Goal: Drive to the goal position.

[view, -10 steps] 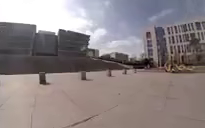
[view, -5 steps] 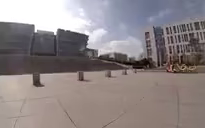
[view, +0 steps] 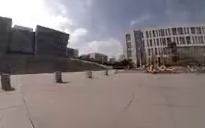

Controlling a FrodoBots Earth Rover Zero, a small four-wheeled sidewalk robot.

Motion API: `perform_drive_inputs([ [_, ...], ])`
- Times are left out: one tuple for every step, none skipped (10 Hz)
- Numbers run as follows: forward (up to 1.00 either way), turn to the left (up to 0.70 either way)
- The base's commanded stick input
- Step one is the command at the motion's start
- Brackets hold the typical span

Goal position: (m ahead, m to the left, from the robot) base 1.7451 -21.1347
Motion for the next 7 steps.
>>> perform_drive_inputs([
  [0.7,-0.35],
  [0.7,-0.35],
  [0.7,-0.35],
  [0.7,-0.35],
  [0.7,-0.35],
  [0.7,-0.35],
  [0.7,-0.35],
])
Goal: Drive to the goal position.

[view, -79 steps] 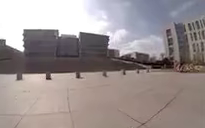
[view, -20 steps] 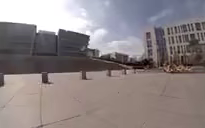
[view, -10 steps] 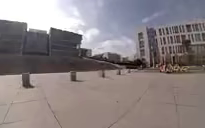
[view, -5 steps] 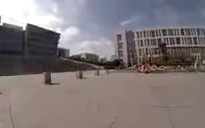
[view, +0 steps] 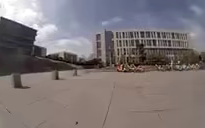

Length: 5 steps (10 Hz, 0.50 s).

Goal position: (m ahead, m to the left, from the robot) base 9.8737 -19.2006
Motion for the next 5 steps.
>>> perform_drive_inputs([
  [0.7,-0.35],
  [0.7,-0.35],
  [0.7,-0.35],
  [0.7,-0.35],
  [0.7,-0.35],
])
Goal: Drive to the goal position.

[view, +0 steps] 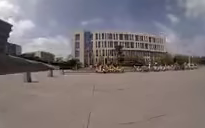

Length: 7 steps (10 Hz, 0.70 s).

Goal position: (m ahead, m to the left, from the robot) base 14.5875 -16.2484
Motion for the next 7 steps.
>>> perform_drive_inputs([
  [0.7,-0.35],
  [0.7,-0.35],
  [0.7,-0.35],
  [0.7,-0.35],
  [0.7,-0.35],
  [0.7,-0.35],
  [0.7,-0.35],
])
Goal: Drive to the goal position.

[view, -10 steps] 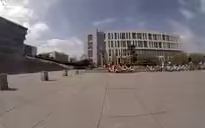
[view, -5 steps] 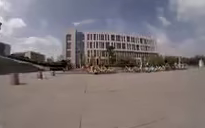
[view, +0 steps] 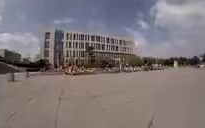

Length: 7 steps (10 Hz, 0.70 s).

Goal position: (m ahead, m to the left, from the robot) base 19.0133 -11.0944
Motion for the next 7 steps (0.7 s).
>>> perform_drive_inputs([
  [0.7,-0.35],
  [0.7,-0.35],
  [0.7,-0.35],
  [0.7,-0.35],
  [0.7,-0.35],
  [0.7,-0.35],
  [0.7,-0.35],
])
